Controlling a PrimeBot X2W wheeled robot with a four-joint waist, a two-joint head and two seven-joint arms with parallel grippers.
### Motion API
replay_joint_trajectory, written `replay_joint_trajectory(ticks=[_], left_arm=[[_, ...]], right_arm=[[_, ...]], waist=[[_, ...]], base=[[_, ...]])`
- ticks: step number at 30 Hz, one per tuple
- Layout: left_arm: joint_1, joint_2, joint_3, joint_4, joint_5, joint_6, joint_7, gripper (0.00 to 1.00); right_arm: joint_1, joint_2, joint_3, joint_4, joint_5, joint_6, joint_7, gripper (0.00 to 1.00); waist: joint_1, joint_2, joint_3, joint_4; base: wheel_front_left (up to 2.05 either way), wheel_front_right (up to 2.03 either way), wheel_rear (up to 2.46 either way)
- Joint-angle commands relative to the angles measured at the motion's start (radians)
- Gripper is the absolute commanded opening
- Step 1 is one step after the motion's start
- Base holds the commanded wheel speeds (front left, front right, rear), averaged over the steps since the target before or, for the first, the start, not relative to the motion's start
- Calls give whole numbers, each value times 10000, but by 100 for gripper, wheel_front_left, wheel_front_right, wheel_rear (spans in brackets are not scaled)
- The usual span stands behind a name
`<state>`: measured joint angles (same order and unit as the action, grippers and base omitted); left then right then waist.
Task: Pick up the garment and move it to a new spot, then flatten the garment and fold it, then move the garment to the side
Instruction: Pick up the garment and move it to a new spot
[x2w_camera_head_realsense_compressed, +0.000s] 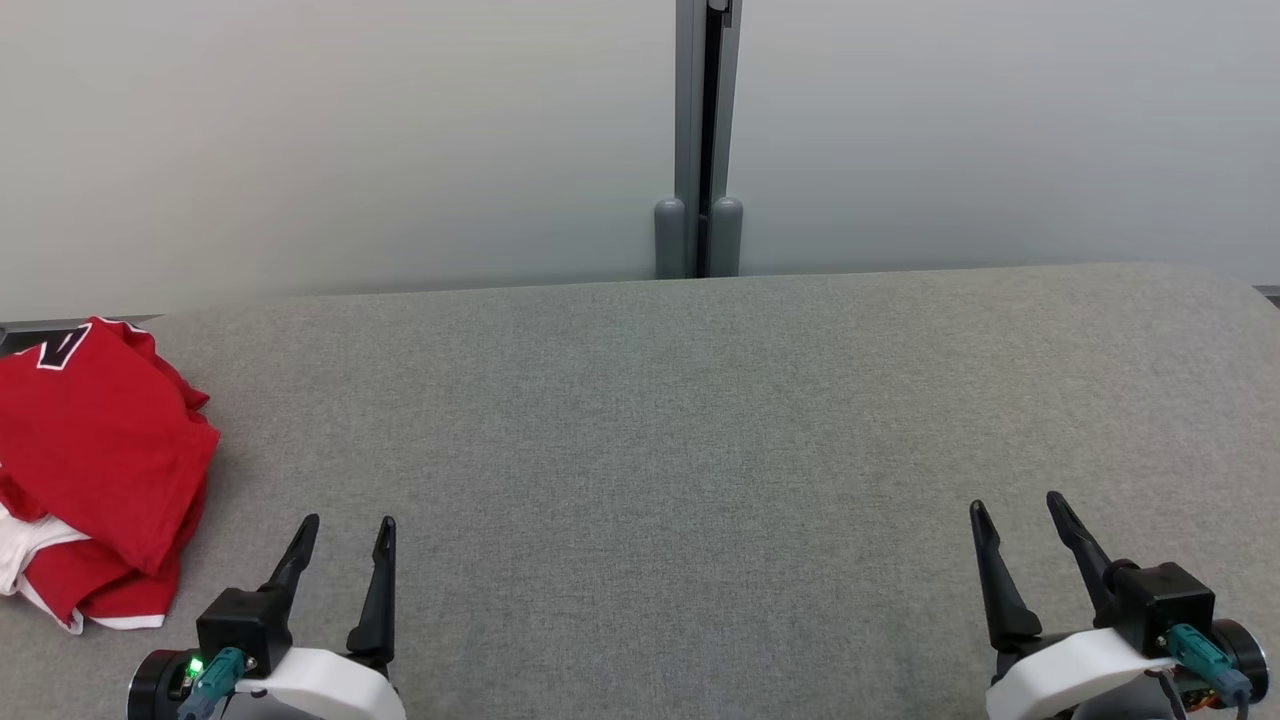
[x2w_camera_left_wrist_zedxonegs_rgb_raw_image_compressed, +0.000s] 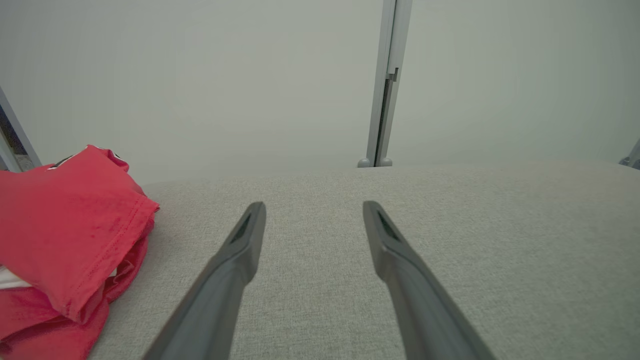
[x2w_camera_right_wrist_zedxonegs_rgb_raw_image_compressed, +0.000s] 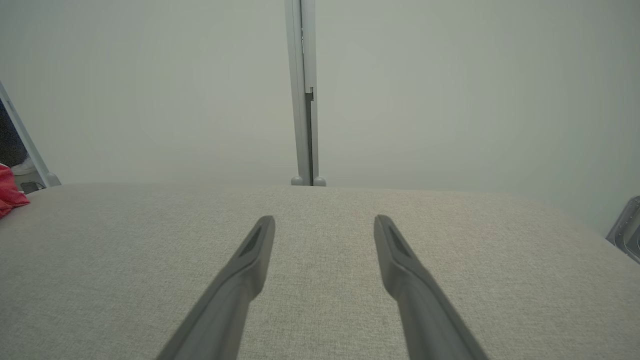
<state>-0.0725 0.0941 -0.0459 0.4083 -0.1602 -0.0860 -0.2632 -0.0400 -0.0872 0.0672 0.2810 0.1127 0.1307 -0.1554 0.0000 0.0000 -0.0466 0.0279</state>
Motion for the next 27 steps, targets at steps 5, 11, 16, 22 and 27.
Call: replay_joint_trajectory(ticks=[5,11,16,22,27], left_arm=[[-246,26,15,87,-58,-53,-21,100],[-485,11,18,122,-113,-86,-21,100],[-725,23,82,107,-256,-101,-21,100],[-883,73,160,74,-240,-56,-21,100],[-925,86,264,-59,-246,-58,-19,100]], right_arm=[[78,-23,-106,-33,-8,0,-44,100],[65,-15,-113,-225,-60,0,-46,100],[31,-50,38,-629,-5,0,81,100],[-74,-27,396,-1093,80,0,258,100],[-67,2,557,-1306,90,-1,354,100]], waist=[[0,0,40,120],[0,0,112,598],[0,0,189,1452],[0,0,268,2720],[0,0,338,3760]], base=[[0,0,0],[0,0,0],[0,0,0],[0,0,0],[0,0,0]])
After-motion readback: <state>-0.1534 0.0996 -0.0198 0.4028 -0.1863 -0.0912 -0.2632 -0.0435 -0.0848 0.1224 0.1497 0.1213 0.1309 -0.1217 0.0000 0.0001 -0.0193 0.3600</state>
